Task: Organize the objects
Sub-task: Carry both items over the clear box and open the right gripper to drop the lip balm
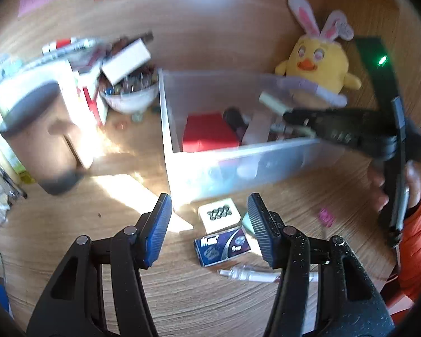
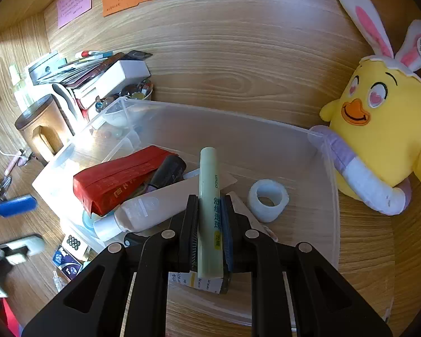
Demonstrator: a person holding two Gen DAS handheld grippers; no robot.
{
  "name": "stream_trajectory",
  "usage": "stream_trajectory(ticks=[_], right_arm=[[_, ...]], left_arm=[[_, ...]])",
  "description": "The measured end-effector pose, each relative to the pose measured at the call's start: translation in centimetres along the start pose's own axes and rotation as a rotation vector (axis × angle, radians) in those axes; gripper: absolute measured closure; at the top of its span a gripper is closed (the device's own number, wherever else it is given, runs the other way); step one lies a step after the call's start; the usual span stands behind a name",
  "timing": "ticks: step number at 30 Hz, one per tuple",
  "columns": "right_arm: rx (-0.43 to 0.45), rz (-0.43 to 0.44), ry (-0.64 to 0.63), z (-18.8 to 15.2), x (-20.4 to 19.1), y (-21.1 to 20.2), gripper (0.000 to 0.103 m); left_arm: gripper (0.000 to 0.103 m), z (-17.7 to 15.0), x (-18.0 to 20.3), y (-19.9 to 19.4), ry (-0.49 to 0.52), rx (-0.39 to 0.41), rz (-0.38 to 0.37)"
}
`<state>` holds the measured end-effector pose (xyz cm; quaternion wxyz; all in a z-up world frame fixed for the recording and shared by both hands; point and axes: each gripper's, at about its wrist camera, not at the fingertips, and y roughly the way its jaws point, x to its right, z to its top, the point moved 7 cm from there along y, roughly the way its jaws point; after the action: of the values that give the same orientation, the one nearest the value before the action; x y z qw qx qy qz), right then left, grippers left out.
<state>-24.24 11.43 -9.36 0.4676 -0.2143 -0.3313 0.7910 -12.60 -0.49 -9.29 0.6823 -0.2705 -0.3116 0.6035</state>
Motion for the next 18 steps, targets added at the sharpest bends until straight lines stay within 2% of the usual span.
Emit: stream_trajectory(ticks=[6,13,18], right_arm=[[-0.012,0.021,0.012,-0.2,0.0,0.0,0.089],[-0.017,0.011,-0.007,-0.2,-0.2,-0.4,0.089],[-0.013,0.02,-0.016,-0.3,-0.5,-1.0,0.084]], left_arm=[[0.047,-0.8,0.1,2.9,-0.035,-0.102,-0.032],[0.048,-1.0,0.2,4.0,-0.063,-0.123,-0.07],[0.065,-1.1,-0.7,3.7,-0.097,-0.115,-0.065]])
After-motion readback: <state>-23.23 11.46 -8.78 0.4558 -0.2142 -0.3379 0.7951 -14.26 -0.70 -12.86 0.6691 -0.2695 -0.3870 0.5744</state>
